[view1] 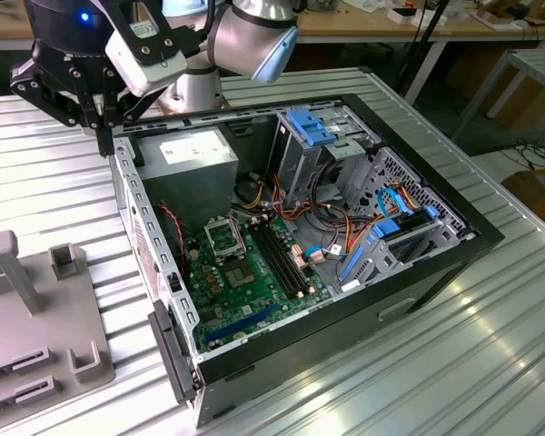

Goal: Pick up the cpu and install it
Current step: 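Reach for the cpu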

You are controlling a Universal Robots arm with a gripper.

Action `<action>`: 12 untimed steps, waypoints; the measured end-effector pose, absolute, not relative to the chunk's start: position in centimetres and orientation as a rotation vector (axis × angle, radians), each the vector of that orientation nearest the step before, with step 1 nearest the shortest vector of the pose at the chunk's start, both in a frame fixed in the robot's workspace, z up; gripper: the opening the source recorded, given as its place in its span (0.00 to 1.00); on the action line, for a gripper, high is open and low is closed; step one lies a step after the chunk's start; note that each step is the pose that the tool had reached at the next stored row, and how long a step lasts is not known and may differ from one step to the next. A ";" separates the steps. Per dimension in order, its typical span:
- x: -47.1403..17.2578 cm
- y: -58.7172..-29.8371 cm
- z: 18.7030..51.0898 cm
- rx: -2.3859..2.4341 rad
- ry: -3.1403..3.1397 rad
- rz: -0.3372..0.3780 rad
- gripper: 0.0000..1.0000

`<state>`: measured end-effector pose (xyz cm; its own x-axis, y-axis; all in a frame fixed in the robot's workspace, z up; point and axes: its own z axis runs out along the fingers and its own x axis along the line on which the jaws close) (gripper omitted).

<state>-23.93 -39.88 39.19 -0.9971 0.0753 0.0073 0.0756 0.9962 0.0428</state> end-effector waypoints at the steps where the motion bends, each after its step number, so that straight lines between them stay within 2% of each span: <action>1: -24.0 -39.9 39.2 -0.118 -3.133 -0.068 0.11; 12: -24.7 -39.9 39.2 -0.118 -3.130 -0.067 0.11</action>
